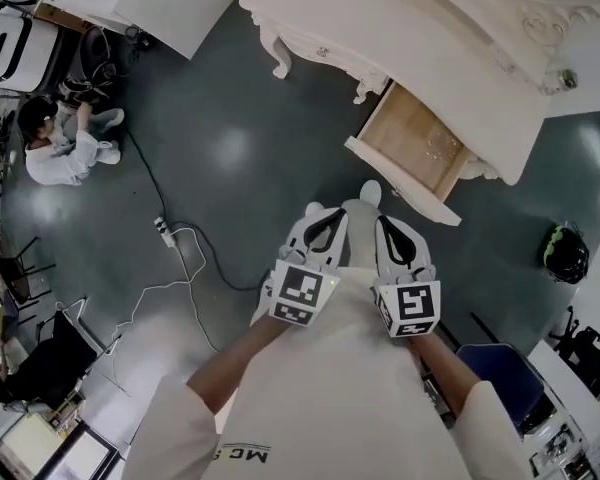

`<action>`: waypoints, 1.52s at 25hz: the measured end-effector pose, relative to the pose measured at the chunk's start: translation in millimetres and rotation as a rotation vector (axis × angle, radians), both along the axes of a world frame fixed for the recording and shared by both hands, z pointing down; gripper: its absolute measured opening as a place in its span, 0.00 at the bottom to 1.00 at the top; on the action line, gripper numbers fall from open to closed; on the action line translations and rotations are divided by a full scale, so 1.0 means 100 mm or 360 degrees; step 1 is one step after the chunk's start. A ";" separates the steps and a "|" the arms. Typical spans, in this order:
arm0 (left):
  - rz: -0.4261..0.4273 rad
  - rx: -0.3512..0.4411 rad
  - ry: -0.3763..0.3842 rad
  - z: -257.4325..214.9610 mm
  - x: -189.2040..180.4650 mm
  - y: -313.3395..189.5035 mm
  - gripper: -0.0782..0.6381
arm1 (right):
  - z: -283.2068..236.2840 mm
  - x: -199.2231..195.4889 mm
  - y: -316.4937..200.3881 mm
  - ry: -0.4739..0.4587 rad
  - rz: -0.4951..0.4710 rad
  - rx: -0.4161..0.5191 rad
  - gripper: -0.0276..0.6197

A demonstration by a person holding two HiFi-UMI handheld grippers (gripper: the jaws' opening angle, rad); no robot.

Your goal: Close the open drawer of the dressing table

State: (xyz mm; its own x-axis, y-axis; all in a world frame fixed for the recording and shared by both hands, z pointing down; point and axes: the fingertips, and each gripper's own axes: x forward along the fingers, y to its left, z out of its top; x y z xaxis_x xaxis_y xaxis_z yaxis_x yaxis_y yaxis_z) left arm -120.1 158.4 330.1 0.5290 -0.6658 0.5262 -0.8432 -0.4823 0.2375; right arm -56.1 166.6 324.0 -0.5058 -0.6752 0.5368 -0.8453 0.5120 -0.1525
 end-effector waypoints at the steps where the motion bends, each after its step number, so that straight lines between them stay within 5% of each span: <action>1: 0.0009 -0.0006 -0.0020 0.03 0.01 -0.02 0.12 | 0.02 0.01 -0.03 -0.0002 -0.0006 -0.0012 0.05; 19: 0.0146 -0.0067 -0.0143 0.58 0.22 -0.34 0.12 | 0.41 0.13 -0.47 -0.0073 0.0079 -0.0110 0.05; 38: 0.0184 -0.0121 -0.0172 1.36 0.55 -0.41 0.12 | 1.00 0.37 -0.31 -0.0058 0.0201 -0.0219 0.05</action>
State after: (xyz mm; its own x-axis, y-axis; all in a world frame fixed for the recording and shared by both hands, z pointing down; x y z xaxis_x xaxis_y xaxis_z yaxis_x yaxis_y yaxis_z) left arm -65.5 117.5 466.3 0.5373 -0.5598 0.6308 -0.8058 -0.5615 0.1881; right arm -18.9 135.9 423.7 -0.4424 -0.6559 0.6116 -0.8942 0.3744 -0.2454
